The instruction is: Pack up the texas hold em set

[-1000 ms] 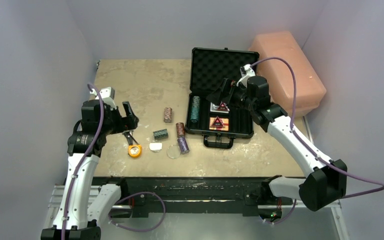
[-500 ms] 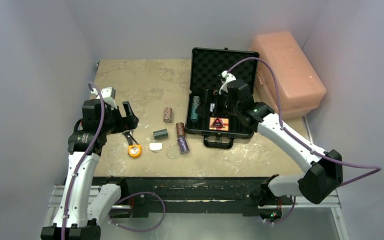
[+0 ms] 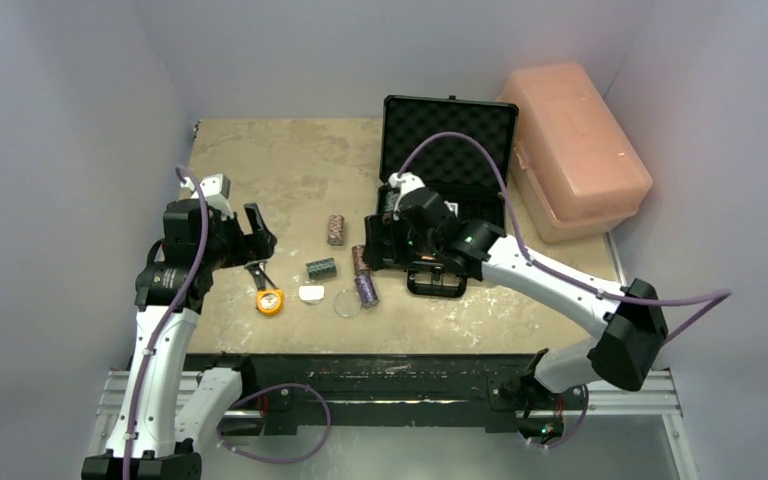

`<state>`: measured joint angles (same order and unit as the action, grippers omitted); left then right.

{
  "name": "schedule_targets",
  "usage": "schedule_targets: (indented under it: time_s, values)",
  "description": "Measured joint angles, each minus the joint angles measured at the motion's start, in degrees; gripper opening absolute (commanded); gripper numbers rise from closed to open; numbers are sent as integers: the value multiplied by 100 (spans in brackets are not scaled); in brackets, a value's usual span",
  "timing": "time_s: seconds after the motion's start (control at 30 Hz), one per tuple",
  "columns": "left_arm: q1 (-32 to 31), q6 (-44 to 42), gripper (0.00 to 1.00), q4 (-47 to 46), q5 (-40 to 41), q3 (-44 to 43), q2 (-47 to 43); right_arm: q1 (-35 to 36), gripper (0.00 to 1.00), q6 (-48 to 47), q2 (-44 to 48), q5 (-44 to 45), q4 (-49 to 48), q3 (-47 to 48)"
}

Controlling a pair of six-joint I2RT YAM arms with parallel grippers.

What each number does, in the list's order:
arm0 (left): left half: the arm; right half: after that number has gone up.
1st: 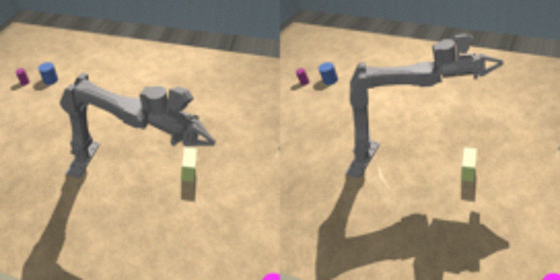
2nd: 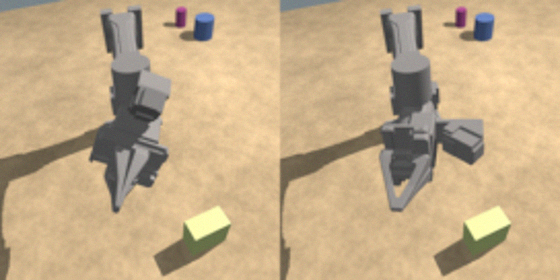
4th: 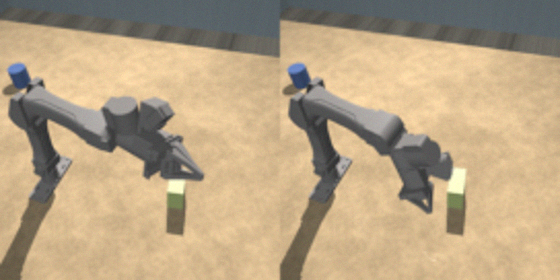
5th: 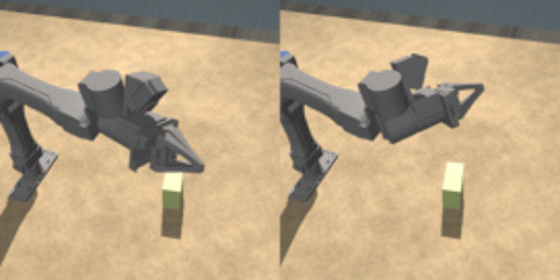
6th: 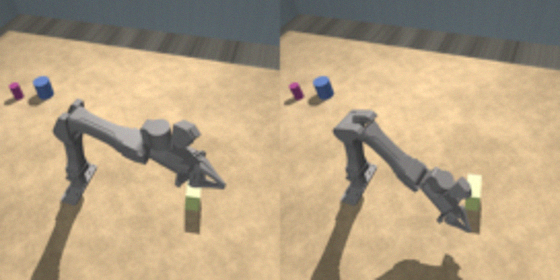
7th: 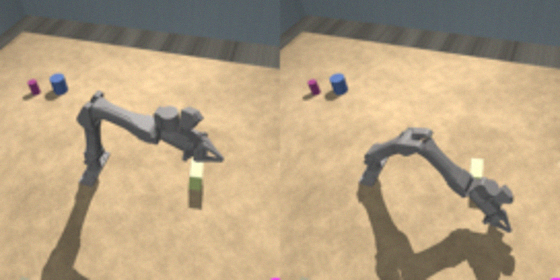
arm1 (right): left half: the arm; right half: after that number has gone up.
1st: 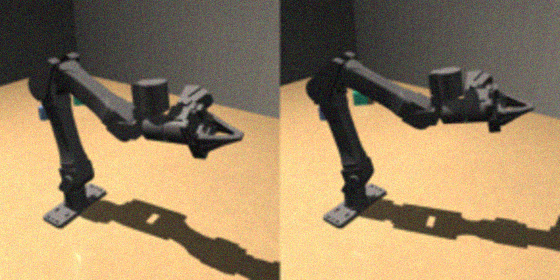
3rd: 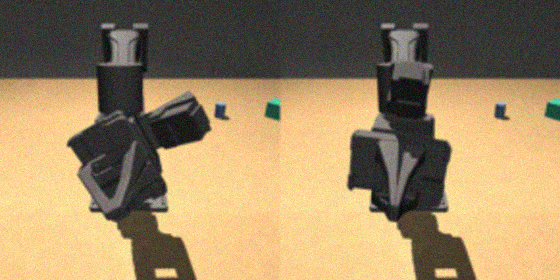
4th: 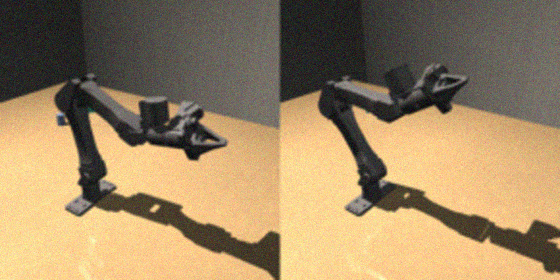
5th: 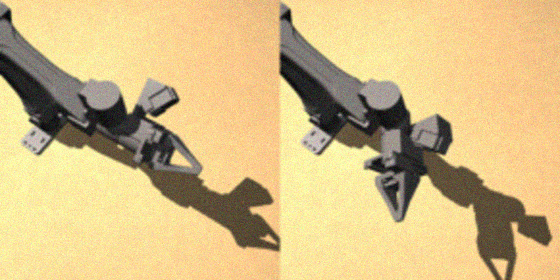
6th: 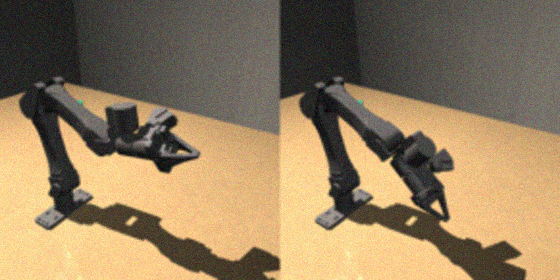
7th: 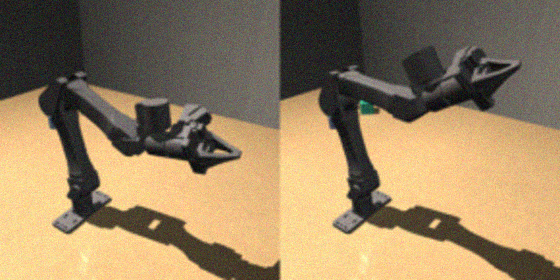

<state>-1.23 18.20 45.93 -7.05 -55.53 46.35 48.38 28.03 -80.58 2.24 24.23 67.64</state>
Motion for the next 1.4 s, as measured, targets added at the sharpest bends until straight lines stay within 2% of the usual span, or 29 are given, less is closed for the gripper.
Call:
schedule_targets:
  time_s: [0.17, 0.4, 0.93, 1.4]
  values:
    - [-2, 0, 87, 2, 37, 0, -9, 579, 95, 46, -385, 444, 63, 61]
    - [0, 0, 85, 2, 94, 0, -26, 813, 90, 162, -1010, 629, 111, 63]
    - [0, -2, 84, 2, 131, 0, -83, 1032, 59, 323, -1635, 732, 103, 63]
    - [0, -2, 84, 4, 131, 0, -114, 1099, 60, 417, -2111, 791, 57, 129]
